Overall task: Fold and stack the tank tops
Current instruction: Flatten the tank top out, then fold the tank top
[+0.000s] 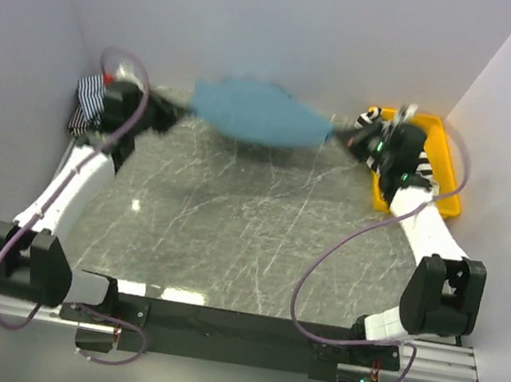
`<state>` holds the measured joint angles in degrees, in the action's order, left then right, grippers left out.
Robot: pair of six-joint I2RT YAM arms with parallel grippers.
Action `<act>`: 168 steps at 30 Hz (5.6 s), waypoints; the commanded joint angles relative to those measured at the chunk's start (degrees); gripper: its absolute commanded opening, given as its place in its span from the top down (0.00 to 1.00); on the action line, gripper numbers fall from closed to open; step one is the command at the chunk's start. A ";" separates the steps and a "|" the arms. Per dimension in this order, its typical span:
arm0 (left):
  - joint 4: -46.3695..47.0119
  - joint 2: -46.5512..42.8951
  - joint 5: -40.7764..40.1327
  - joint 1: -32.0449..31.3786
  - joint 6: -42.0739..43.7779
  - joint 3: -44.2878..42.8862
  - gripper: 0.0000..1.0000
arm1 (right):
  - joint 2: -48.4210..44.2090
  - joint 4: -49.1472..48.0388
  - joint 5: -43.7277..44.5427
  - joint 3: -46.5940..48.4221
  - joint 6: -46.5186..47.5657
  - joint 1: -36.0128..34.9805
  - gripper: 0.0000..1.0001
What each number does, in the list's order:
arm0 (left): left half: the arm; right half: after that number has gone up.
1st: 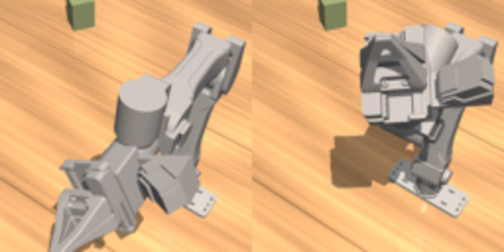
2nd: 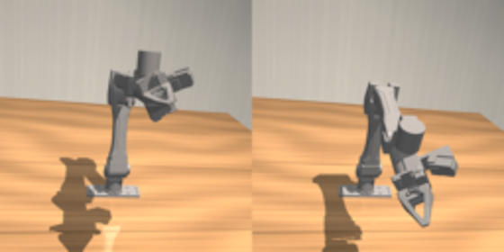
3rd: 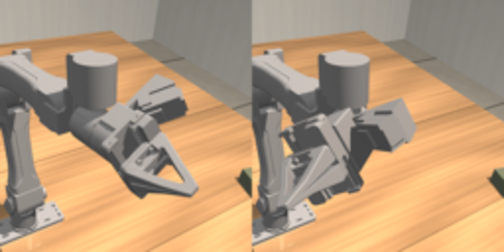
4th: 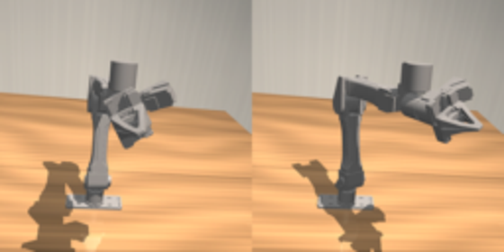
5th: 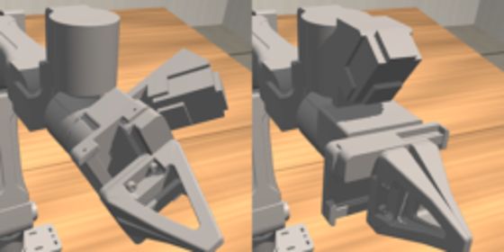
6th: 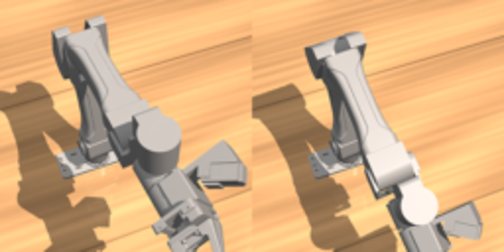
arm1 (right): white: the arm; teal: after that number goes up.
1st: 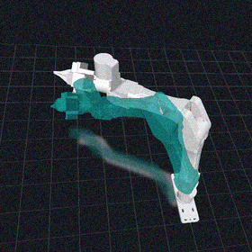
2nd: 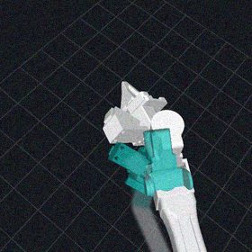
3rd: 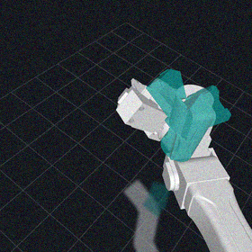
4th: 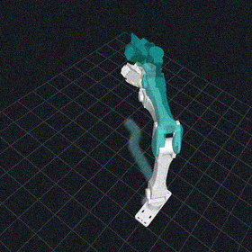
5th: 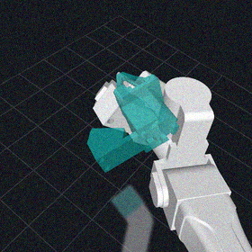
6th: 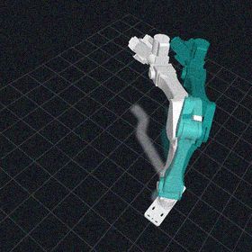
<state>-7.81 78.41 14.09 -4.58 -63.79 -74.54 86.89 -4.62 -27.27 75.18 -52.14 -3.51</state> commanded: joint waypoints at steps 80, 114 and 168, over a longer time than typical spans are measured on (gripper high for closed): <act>-15.48 36.99 -3.10 1.42 34.08 -11.77 0.59 | 37.29 30.19 43.17 22.64 11.27 -70.76 0.55; -15.91 32.60 -8.27 0.89 28.99 -7.37 0.79 | 22.88 16.75 35.44 1.46 11.54 -70.94 1.00; -15.12 28.72 -13.91 -0.69 26.26 2.47 0.68 | 20.25 13.94 32.98 -2.93 9.42 -69.35 1.00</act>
<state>-22.61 107.53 1.17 -5.17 -38.17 -70.43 111.11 10.96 5.93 72.69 -42.17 -73.23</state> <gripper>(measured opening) 0.322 0.021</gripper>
